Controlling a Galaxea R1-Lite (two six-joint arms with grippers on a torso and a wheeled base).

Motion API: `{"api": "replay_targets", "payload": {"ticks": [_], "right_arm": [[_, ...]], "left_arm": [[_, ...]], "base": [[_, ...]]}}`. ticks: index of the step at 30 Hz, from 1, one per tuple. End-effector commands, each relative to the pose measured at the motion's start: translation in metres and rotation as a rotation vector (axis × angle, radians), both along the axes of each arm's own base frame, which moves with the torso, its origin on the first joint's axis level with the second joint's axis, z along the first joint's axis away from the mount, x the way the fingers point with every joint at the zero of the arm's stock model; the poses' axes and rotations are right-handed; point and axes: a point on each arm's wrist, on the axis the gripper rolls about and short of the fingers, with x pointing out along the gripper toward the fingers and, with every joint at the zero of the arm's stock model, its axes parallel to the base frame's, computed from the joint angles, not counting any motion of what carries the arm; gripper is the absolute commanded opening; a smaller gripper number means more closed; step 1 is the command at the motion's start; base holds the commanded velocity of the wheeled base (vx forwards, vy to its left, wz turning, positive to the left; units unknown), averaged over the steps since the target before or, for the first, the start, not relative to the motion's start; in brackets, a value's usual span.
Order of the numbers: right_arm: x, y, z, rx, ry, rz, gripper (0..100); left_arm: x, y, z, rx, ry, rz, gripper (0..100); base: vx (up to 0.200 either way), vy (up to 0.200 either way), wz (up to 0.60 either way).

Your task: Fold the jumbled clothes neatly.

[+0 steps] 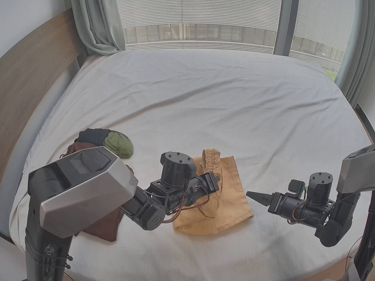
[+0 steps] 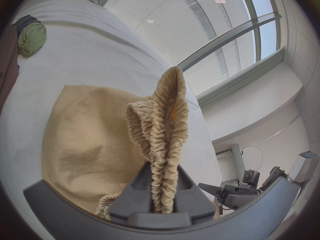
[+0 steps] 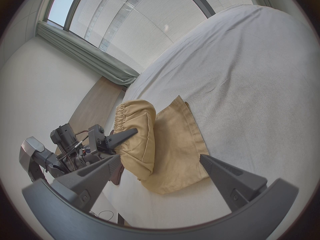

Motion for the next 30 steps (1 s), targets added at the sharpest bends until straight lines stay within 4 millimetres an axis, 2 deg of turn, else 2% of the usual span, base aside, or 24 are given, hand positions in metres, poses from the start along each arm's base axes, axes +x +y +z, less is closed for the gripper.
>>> {"api": "replay_targets", "payload": {"ticks": [1, 2, 10, 17, 26, 30], "right_arm": [[0.000, 0.000, 0.000, 0.000, 0.000, 0.001, 100], [0.000, 0.000, 0.000, 0.000, 0.000, 0.001, 100], [0.000, 0.000, -0.001, -0.001, 0.003, 0.001, 100], [-0.001, 0.000, -0.002, -0.003, 0.009, 0.003, 100], [-0.005, 0.004, -0.004, -0.008, 0.022, 0.018, 100], [-0.007, 0.008, -0.003, -0.007, 0.019, 0.038, 100]], "left_arm": [[0.001, -0.001, 0.001, -0.004, -0.005, 0.000, 0], [0.001, -0.001, 0.001, -0.002, -0.002, 0.000, 100], [0.002, -0.002, 0.004, -0.005, -0.024, 0.024, 100], [-0.001, 0.008, 0.004, 0.012, -0.006, 0.040, 100], [-0.019, 0.056, 0.031, 0.044, -0.018, 0.064, 100], [-0.029, 0.085, 0.050, 0.038, -0.032, 0.051, 100]], "base": [[0.000, 0.000, 0.00], [0.000, 0.000, 0.00], [0.000, 0.000, 0.00], [0.000, 0.000, 0.00], [0.000, 0.000, 0.00], [0.000, 0.000, 0.00]]}}
